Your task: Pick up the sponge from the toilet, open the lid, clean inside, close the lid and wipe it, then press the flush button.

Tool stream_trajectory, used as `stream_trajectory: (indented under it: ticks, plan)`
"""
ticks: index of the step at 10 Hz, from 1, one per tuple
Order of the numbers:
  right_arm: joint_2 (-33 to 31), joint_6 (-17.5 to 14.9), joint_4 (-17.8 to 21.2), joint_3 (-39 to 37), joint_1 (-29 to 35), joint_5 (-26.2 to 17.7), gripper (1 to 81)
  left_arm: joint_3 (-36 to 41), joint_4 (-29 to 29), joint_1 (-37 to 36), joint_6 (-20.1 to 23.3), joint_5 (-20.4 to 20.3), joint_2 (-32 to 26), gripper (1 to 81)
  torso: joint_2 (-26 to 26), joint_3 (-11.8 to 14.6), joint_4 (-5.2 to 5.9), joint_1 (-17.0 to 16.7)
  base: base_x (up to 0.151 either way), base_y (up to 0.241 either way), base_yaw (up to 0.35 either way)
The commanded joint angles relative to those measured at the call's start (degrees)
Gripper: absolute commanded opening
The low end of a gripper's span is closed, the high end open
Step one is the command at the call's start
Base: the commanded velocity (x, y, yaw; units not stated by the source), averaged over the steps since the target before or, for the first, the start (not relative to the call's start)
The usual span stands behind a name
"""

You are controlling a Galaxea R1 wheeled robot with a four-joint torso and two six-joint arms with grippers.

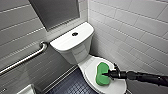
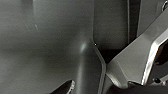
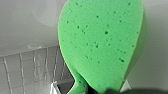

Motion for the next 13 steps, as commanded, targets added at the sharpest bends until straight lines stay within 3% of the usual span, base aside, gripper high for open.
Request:
stream_trajectory:
  ticks: [1, 2, 5, 9, 13]
  plan:
    - [8.88, 2.73, 1.54, -8.54, 8.42, -1.98, 1.0, 1.29, 0.18, 0.70, 0.36, 4.51, -0.81, 81.1, 0.00, 0.00, 0.00, 0.00, 0.000, 0.000, 0.000]
    - [12.15, 5.65, 1.63, -11.55, 8.51, -0.47, 1.0, 1.21, 0.18, 0.69, 0.36, 4.51, -0.64, 81.1, 0.00, 0.00, 0.00, 0.00, 0.000, 0.000, 0.000]
    - [21.47, 6.35, 0.49, -18.49, 8.78, -0.99, 1.0, 1.12, 0.01, 0.69, 0.36, 4.51, -0.90, 81.1, 0.02, 0.00, 0.00, 0.00, 0.000, 0.000, 0.000]
    - [18.85, 6.35, -1.01, -17.80, 3.59, -0.91, 1.0, 1.03, 0.18, 0.69, 0.28, 4.51, -0.73, 81.1, 0.02, 0.00, 0.00, 0.00, 0.000, 0.000, 0.000]
    - [11.80, 6.44, -0.48, -12.78, 1.66, -0.73, 1.0, 1.30, 0.18, 0.60, 0.36, 4.51, -0.64, 81.1, 0.02, 0.00, 0.00, 0.00, 0.000, 0.000, 0.000]
